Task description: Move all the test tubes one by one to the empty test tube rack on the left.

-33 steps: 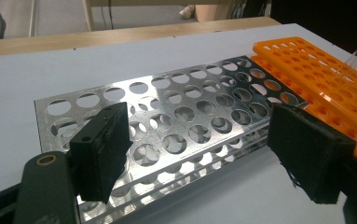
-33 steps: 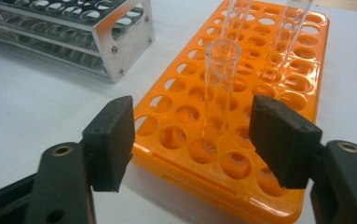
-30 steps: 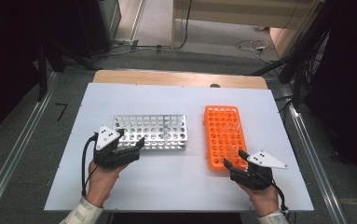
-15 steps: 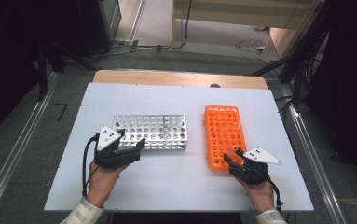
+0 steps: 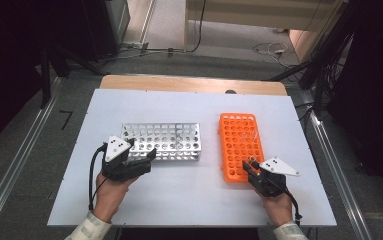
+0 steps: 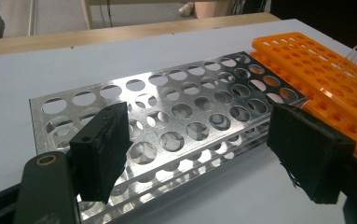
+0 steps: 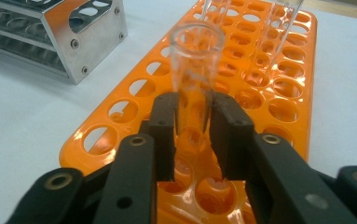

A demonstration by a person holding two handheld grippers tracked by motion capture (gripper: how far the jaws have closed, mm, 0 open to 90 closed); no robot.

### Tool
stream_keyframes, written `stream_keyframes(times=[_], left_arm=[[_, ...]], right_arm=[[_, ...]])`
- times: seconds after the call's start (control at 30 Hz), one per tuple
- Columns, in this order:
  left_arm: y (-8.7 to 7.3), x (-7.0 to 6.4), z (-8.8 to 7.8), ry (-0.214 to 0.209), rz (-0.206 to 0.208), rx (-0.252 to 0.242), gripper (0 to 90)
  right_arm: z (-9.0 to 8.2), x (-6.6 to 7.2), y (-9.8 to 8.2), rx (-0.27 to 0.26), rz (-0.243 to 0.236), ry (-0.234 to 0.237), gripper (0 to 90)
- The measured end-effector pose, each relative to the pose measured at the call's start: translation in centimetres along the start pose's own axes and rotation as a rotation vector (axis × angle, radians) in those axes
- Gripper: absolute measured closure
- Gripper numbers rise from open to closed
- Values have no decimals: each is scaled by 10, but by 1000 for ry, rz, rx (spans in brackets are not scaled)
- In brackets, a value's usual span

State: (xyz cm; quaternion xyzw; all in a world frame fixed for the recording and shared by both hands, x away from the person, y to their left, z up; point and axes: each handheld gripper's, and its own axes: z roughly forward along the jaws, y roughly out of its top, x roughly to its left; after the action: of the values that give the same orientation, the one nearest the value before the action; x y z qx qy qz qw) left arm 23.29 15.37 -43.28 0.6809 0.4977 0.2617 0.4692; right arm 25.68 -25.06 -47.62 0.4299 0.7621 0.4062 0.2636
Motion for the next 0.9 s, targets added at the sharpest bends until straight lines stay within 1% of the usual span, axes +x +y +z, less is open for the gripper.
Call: stream_keyframes(times=[0.13, 0.2, 0.3, 0.43, 0.5, 0.57, 0.67, 0.9], left_arm=[[0, 0, 0, 2, 1, 0, 208], [0, 0, 0, 6, -2, 2, 189], [1, 0, 0, 5, -3, -1, 188], [1, -1, 0, 8, 1, 0, 173], [1, -2, 0, 8, 4, 2, 161], [1, -3, 0, 3, 3, 2, 158], [1, -5, 1, 0, 8, 4, 158], [2, -10, 1, -16, 23, 4, 158]], right_arm=[[-2, -1, 1, -10, 4, -2, 727], [-4, -1, 3, -18, 5, -2, 728], [-11, -3, 10, -28, 21, 7, 728], [-23, -5, 21, -58, 44, 14, 728], [-28, -5, 25, -63, 47, 13, 728], [-31, -4, 29, -63, 53, 29, 728], [-33, 1, 34, -60, 49, 54, 729], [-28, 23, 43, -48, 9, 120, 729]])
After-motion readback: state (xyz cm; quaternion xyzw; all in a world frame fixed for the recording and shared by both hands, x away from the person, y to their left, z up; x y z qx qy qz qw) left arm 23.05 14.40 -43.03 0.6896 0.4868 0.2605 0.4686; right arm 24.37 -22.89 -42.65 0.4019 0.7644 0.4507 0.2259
